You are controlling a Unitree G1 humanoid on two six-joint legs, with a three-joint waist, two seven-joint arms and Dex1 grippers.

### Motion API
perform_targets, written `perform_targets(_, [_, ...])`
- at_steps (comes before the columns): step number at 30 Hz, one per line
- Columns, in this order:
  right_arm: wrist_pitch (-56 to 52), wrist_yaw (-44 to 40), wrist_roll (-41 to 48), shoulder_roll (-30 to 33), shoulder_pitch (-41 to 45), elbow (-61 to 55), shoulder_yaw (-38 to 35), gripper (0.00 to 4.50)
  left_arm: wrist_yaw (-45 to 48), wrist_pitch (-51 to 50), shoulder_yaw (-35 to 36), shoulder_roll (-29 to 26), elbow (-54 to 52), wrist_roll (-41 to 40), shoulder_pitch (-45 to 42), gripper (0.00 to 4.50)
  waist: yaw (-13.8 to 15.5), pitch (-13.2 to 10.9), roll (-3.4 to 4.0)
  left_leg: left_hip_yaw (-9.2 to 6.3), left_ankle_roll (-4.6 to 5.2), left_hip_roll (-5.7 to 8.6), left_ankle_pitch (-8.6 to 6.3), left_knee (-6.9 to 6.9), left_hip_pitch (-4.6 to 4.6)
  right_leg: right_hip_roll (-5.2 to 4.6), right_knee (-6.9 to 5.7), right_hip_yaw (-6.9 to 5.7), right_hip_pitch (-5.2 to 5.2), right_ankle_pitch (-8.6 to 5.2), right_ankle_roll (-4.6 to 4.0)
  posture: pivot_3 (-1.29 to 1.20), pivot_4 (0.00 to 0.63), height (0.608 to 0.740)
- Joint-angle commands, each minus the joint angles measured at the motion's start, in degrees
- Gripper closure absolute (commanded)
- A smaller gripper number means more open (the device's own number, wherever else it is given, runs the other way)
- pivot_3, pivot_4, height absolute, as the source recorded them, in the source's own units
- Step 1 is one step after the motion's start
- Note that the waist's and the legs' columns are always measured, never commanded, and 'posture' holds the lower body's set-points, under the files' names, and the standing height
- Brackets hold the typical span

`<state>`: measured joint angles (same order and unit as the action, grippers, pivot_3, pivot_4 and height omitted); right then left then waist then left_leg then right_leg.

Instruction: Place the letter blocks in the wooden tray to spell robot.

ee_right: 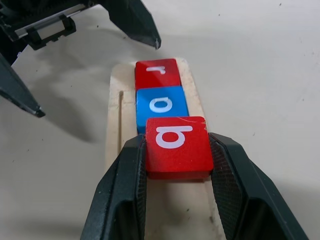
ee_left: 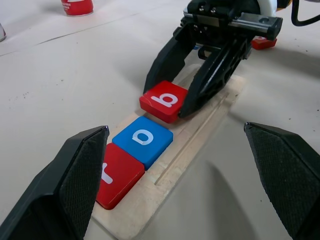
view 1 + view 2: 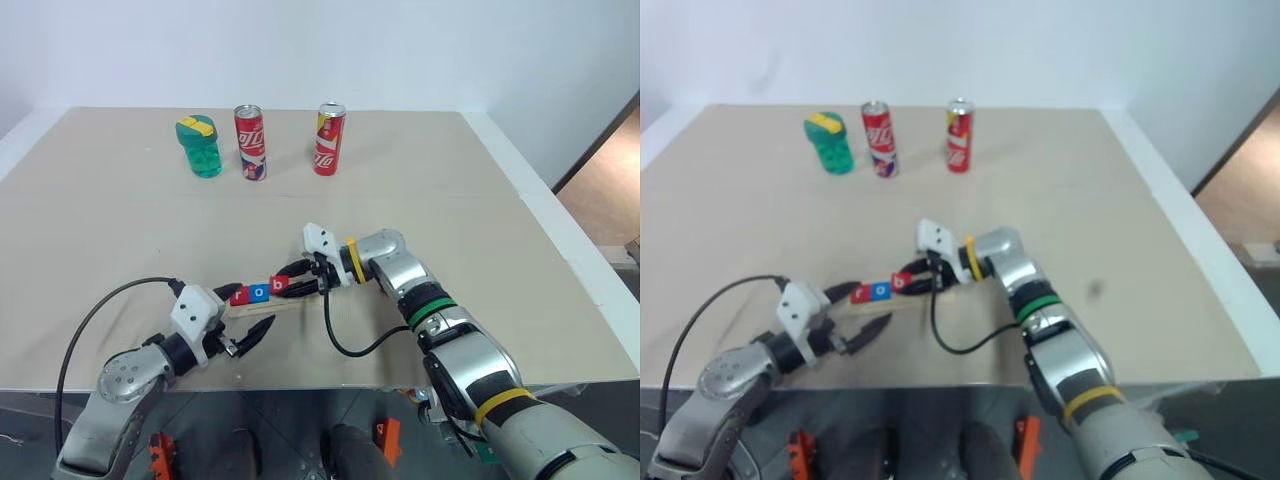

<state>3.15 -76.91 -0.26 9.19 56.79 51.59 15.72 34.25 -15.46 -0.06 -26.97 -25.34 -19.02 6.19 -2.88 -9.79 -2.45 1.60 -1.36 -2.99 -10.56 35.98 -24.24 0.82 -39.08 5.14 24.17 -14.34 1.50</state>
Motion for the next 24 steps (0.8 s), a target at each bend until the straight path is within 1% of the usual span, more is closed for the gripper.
perform_targets(1, [-2.4,-0.3,1.1,0.9,-1.6,-6.3,-0.4,2.79,0.2,1.3,0.2,0.2,-0.5,0.2,-0.6,0.00,0.0,0.0,0.00,0.00,0.00,0.01,0.00,0.00,0.00,-0.01,0.00,0.01,0.00,0.00,0.00,0.00,0.150,0.740])
perform_targets(7, [-3.5,0.8,0.8,0.9,-3.0,-9.4,-0.1,2.79,0.2,1.4,0.0,0.5,-0.3,0.4,-0.5,0.00,0.0,0.0,0.00,-0.02,0.00,-0.01,0.00,-0.01,0.00,0.02,0.00,-0.01,0.01,0.00,0.00,0.00,0.150,0.740])
perform_targets(14, [-5.0,1.2,0.7,0.5,-3.3,-10.2,0.3,2.79,0.1,1.5,0.0,0.9,-0.3,0.6,-0.4,0.00,0.0,0.0,0.00,-0.01,0.00,-0.01,0.00,0.00,0.00,0.01,0.00,-0.01,0.01,0.00,0.01,0.00,0.150,0.740])
perform_targets(16, [-5.4,0.9,0.6,0.7,-3.4,-10.3,0.5,2.14,0.0,1.5,0.0,1.1,-0.3,0.6,-0.5,0.00,0.0,0.0,0.00,-0.01,0.00,-0.01,0.00,0.00,0.00,0.02,0.00,-0.01,0.01,0.00,0.01,0.00,0.150,0.740])
perform_targets(17, [-5.6,0.8,0.5,0.7,-3.5,-10.5,0.6,1.98,0.0,1.5,0.0,1.2,-0.3,0.6,-0.5,0.00,0.0,0.0,0.00,-0.01,0.00,-0.01,0.00,0.00,0.00,0.02,0.00,-0.02,0.01,0.00,0.01,0.00,0.150,0.740])
perform_targets(19, [-5.7,0.7,0.5,0.9,-3.7,-10.7,0.7,1.14,0.0,1.6,0.0,1.3,-0.3,0.7,-0.5,0.00,0.0,0.0,0.00,-0.01,0.00,-0.01,0.00,0.00,0.00,0.01,0.00,-0.02,0.01,0.00,0.01,0.00,0.150,0.740])
perform_targets(21, [-5.4,0.9,0.4,0.9,-3.8,-10.8,0.7,0.51,0.0,1.6,0.0,1.4,-0.2,0.7,-0.5,0.00,0.0,0.0,0.00,-0.01,0.00,0.00,0.00,0.00,0.00,0.01,0.00,-0.02,0.00,0.00,0.01,0.00,0.150,0.740])
perform_targets(22, [-5.1,1.0,0.4,0.9,-3.8,-10.8,0.7,0.09,0.0,1.6,0.0,1.4,-0.2,0.8,-0.5,0.00,0.0,0.0,0.00,-0.01,0.00,0.00,0.00,0.00,0.00,0.01,0.00,-0.01,0.01,0.00,0.01,0.00,0.150,0.740])
perform_targets(24, [-5.3,1.1,0.7,0.9,-3.8,-11.2,0.5,0.03,0.0,1.6,0.0,1.4,-0.2,0.8,-0.3,0.00,0.0,0.0,0.00,-0.01,0.00,0.00,0.00,0.00,0.00,0.02,0.00,-0.02,0.01,0.00,0.01,0.00,0.150,0.740])
